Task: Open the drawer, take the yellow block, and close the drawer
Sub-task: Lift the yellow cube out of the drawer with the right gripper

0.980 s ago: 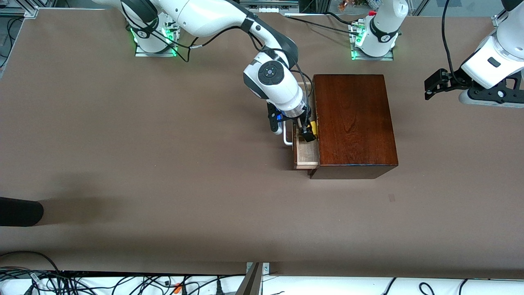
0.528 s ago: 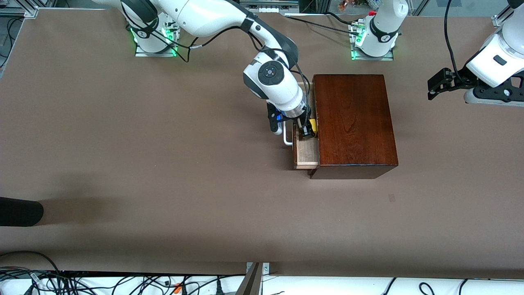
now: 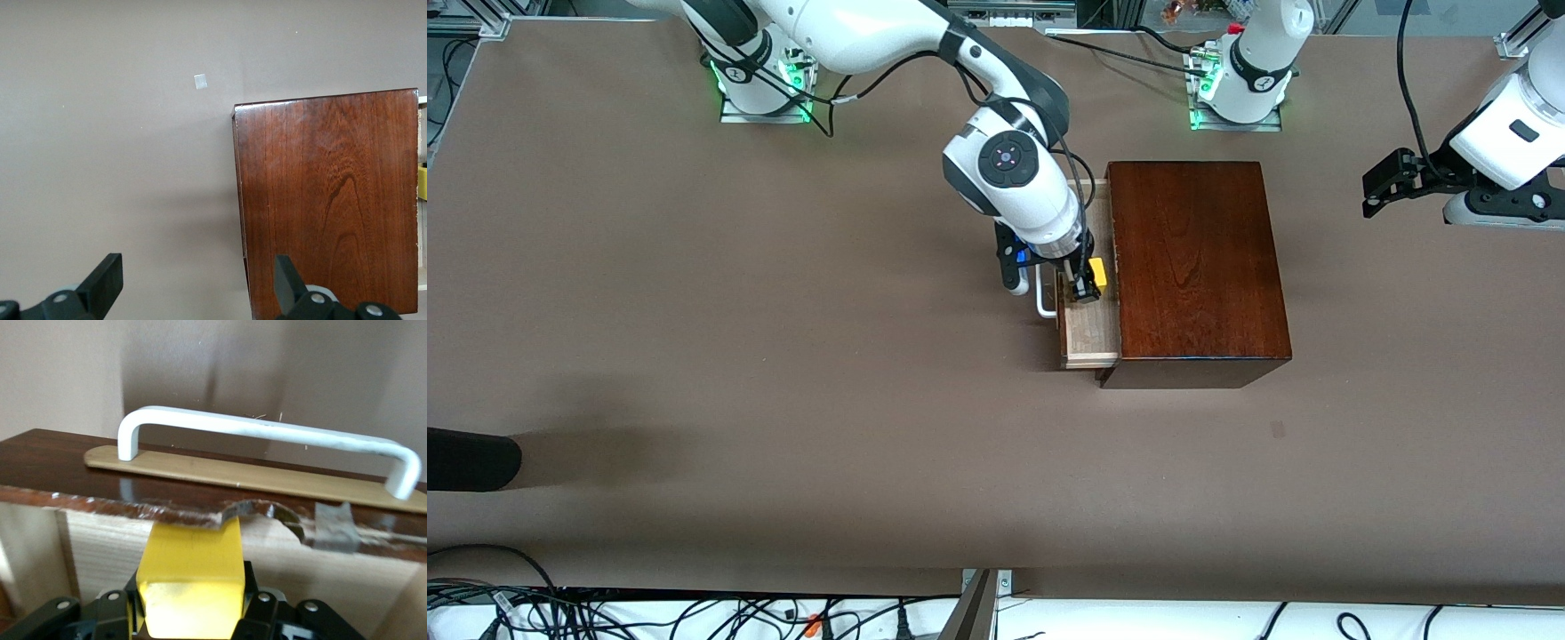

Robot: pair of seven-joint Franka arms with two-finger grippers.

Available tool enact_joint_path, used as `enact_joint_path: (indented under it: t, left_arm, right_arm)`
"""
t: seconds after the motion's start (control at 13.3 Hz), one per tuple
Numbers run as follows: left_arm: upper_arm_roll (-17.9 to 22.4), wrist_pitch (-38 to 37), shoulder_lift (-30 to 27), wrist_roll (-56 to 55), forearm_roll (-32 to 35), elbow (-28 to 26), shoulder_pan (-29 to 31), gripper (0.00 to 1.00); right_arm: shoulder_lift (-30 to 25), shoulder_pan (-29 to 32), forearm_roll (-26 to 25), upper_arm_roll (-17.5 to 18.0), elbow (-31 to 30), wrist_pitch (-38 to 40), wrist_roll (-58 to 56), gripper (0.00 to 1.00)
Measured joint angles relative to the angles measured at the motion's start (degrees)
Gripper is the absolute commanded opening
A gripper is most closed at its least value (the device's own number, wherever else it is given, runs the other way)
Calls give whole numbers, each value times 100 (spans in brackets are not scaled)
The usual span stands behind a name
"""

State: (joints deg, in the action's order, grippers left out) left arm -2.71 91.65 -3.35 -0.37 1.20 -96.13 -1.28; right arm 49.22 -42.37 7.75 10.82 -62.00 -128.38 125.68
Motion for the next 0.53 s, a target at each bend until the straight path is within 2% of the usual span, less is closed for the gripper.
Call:
enact_joint_path:
  t: [0.3,0.53]
  left_arm:
    - [6,0,0,0,0,0,1,100]
    - [9,0,0,0,0,1,2,100]
  right_arm:
    - [-378,847,0,846,17,803,-24,20]
    - [-713,1648,0,1362,48,1749,-631,20]
